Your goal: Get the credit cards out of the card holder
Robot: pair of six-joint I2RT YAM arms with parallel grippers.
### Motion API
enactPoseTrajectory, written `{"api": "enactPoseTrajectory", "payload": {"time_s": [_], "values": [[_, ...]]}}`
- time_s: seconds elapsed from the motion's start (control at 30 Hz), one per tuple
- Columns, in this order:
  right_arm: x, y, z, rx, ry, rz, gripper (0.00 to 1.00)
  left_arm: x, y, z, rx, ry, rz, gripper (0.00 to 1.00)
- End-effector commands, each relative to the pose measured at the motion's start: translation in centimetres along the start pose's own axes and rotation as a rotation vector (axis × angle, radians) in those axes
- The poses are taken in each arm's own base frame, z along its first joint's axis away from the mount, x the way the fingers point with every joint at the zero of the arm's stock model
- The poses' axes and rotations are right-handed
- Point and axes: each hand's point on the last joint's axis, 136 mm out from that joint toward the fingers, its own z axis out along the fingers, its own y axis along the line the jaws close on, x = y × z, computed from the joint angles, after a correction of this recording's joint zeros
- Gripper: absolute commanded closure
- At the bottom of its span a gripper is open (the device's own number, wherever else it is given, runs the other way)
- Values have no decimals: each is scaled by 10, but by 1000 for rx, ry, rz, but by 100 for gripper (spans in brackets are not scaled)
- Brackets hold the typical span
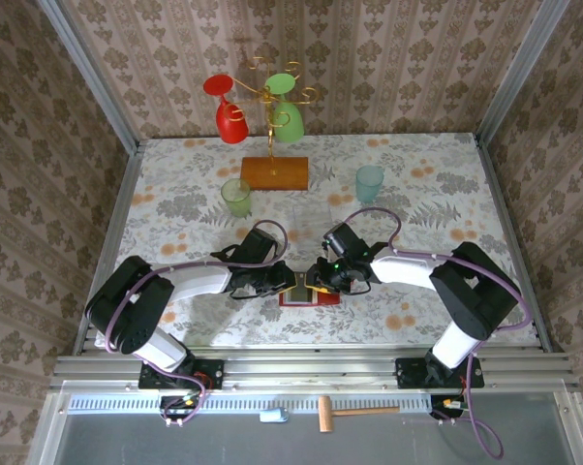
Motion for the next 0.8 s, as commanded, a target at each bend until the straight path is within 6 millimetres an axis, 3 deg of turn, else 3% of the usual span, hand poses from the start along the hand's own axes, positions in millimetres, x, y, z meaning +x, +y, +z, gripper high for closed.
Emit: {"api": "enactPoseTrajectory", "payload": {"time_s": [0.0,0.17,0.77], "values": [[-5,11,-8,-33,-24,-6,74,-2,-4,0,-5,0,17,83],[-1,16,0,-97,16,17,75,-2,-5,0,-4,0,18,83],[-2,-12,7,39,20,11,74,-1,-4,1,-5,2,17,83]]}}
